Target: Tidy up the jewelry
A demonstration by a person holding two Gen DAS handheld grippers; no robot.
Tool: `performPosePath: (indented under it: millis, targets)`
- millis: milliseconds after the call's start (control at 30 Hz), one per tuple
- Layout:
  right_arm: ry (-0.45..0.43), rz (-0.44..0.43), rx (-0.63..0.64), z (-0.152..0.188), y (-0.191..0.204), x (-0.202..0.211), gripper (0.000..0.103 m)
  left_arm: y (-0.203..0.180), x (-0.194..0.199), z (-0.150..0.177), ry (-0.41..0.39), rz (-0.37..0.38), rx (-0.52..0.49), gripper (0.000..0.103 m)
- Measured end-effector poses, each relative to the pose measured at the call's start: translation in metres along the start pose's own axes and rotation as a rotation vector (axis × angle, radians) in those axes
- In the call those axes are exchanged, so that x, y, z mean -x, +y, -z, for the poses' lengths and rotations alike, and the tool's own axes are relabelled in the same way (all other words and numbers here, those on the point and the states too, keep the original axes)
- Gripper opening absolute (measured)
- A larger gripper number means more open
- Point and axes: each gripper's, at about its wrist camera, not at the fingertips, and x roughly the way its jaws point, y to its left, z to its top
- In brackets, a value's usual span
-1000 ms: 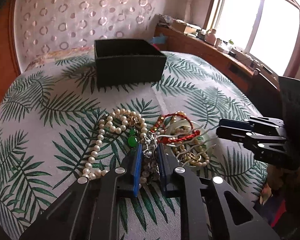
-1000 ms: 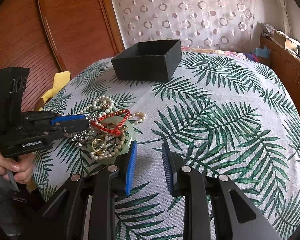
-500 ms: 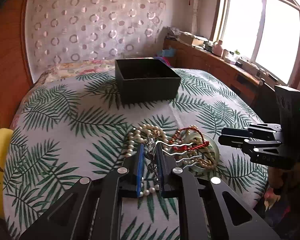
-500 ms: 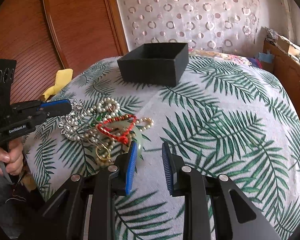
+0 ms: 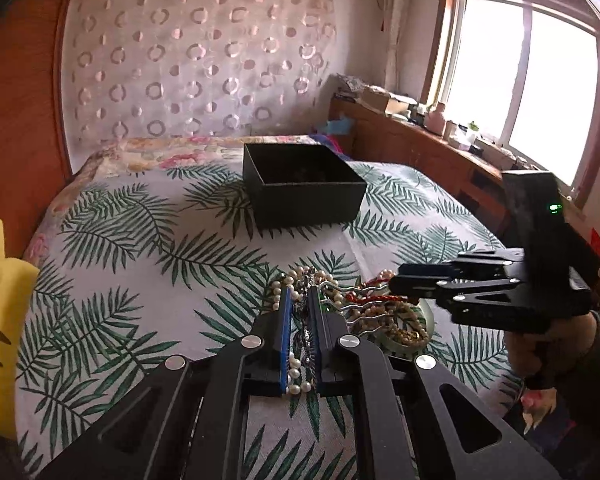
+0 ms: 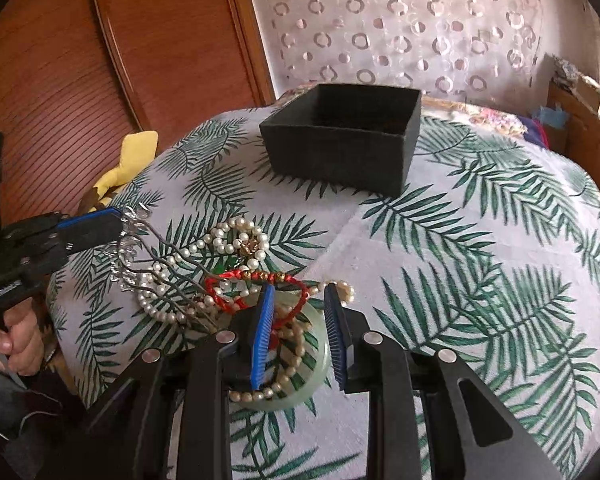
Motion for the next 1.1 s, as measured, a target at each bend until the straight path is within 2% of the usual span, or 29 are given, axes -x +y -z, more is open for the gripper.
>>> performPosePath:
  millis: [100, 233, 333, 533, 633, 667, 900, 1100]
  targets:
    - [0.018, -0.005, 0.012, -0.003, 0.002, -0.006, 0.027, 0.001, 0.003, -0.002, -0.007, -0.002, -0.001, 0.007]
    - [0.035, -0.011, 0.033, -0.005, 0.004, -0.008, 0.012, 0.005, 0.004, 0.000, -0.004, -0.011, 0.004, 0.007]
    - [0.036, -0.003, 0.066, -0.005, 0.008, -0.008, 0.008, 0.008, 0.002, 0.001, -0.003, -0.016, 0.013, 0.007]
    - [-0.019, 0.045, 0.088, -0.008, 0.007, 0.010, 0.007, 0.014, 0.005, 0.000, -0.014, -0.025, 0.021, 0.007]
    - [-0.045, 0.045, 0.078, -0.012, 0.003, 0.018, 0.007, 0.017, 0.009, -0.003, -0.025, -0.031, 0.026, 0.007]
    - [-0.054, 0.040, 0.076, -0.013, 0.002, 0.021, 0.003, 0.018, 0.010, -0.004, -0.028, -0.033, 0.027, 0.007]
    - [-0.058, 0.042, 0.076, -0.014, -0.003, 0.022, 0.003, 0.019, 0.009, -0.007, -0.029, -0.036, 0.029, 0.007]
    - [-0.114, 0.024, 0.080, -0.021, 0.000, 0.036, 0.003, 0.020, 0.006, -0.009, -0.030, -0.036, 0.026, 0.007]
